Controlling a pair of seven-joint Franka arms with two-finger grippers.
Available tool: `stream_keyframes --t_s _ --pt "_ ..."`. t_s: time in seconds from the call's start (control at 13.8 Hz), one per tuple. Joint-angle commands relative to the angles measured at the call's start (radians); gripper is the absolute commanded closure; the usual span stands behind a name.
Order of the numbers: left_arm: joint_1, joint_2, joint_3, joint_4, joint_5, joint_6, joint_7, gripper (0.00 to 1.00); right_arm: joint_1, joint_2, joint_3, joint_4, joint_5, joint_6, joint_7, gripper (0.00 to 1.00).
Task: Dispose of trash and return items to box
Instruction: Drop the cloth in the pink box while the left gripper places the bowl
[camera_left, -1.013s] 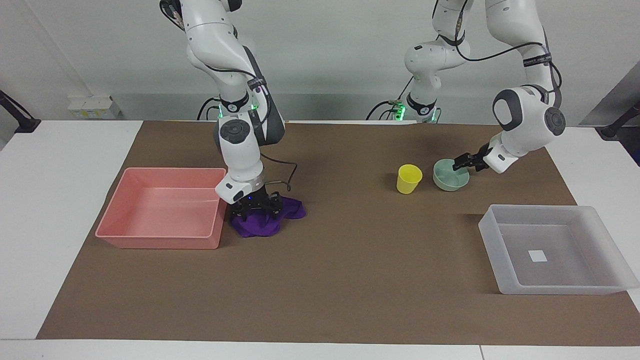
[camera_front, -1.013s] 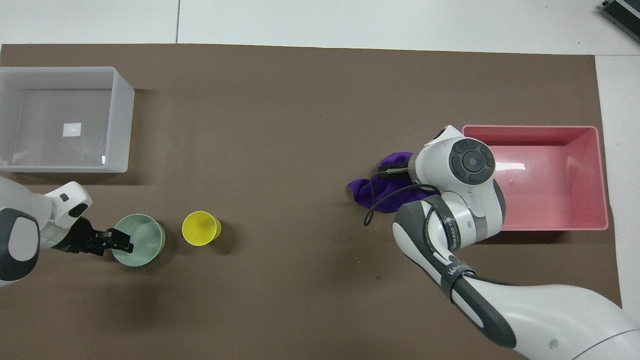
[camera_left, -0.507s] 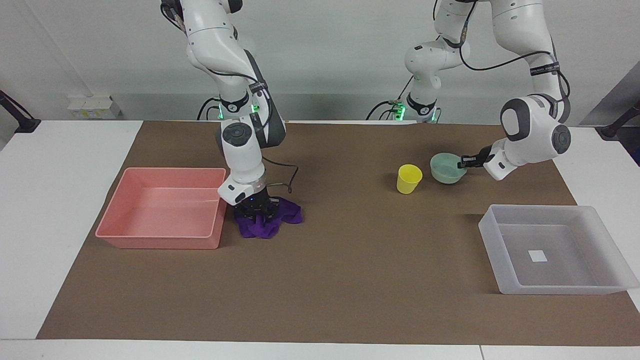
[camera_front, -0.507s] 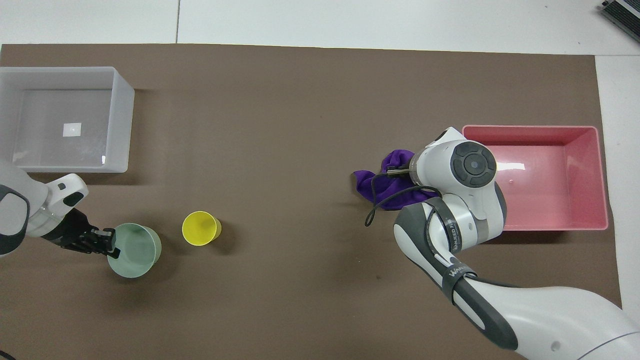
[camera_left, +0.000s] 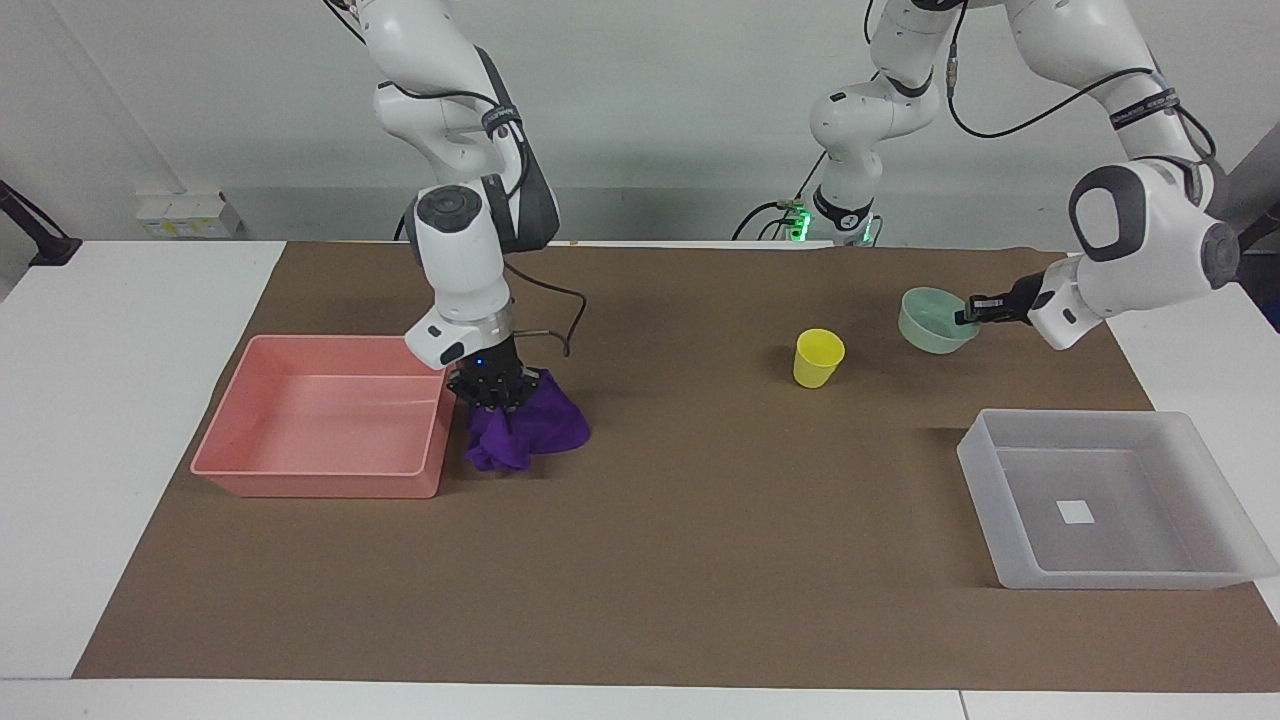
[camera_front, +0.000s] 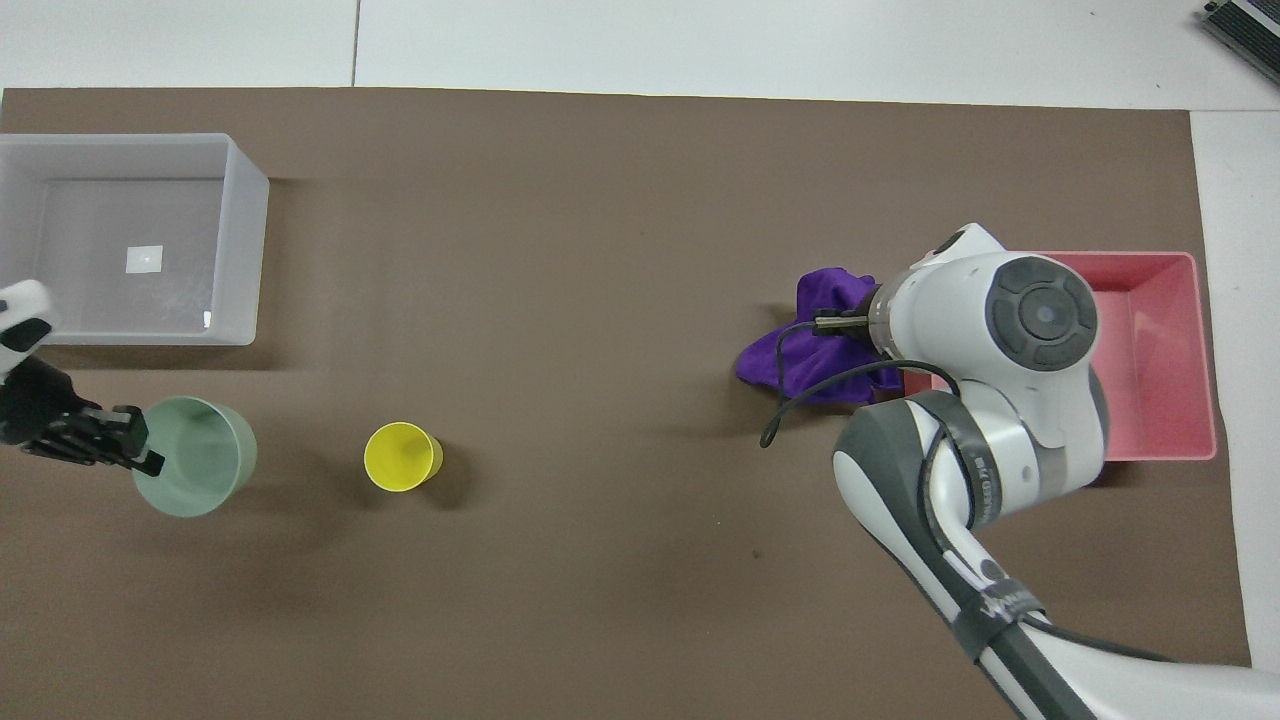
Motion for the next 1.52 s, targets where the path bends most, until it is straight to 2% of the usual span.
stream_keyframes --t_s 0.0,0.14,0.29,0.43,0.65,0.94,1.09,1.16,1.3,1.45 --pt "0.047 0.148 -0.005 0.288 -0.002 -0.094 0.003 1.0 -0.068 -0.098 0.01 -0.011 -0.017 -0.065 0.019 1.0" --pt "0.07 0.225 -0.005 0.434 -0.005 -0.05 -0.005 1.0 -0.109 -0.161 0.009 -0.011 -0.017 -0.142 0.013 1.0" --pt "0.067 0.275 -0.006 0.493 -0.004 0.068 -0.026 1.0 -0.16 -0.197 0.009 -0.016 -0.019 -0.205 0.001 1.0" --pt "0.056 0.317 -0.006 0.492 -0.002 0.198 -0.083 1.0 -0.223 -0.212 0.009 -0.016 -0.019 -0.217 -0.022 1.0" --pt "0.056 0.387 -0.008 0.489 -0.002 0.266 -0.099 1.0 -0.322 -0.195 0.009 -0.015 -0.007 -0.212 -0.061 1.0" --pt "0.053 0.486 -0.006 0.487 0.037 0.355 -0.088 1.0 -0.373 -0.148 0.007 -0.016 -0.006 -0.208 -0.064 1.0" --pt "0.052 0.501 -0.006 0.486 0.059 0.378 -0.093 1.0 -0.382 -0.116 0.007 -0.016 -0.008 -0.2 -0.064 1.0" --pt "0.055 0.503 -0.006 0.486 0.061 0.38 -0.091 0.97 -0.384 -0.1 0.007 -0.016 -0.008 -0.202 -0.064 1.0" --pt "0.052 0.503 -0.006 0.486 0.061 0.383 -0.094 0.0 -0.384 -0.091 0.007 -0.018 -0.011 -0.2 -0.064 1.0" --pt "0.053 0.48 -0.008 0.493 0.057 0.381 -0.09 0.0 -0.382 -0.089 0.007 -0.016 -0.011 -0.208 -0.064 0.97"
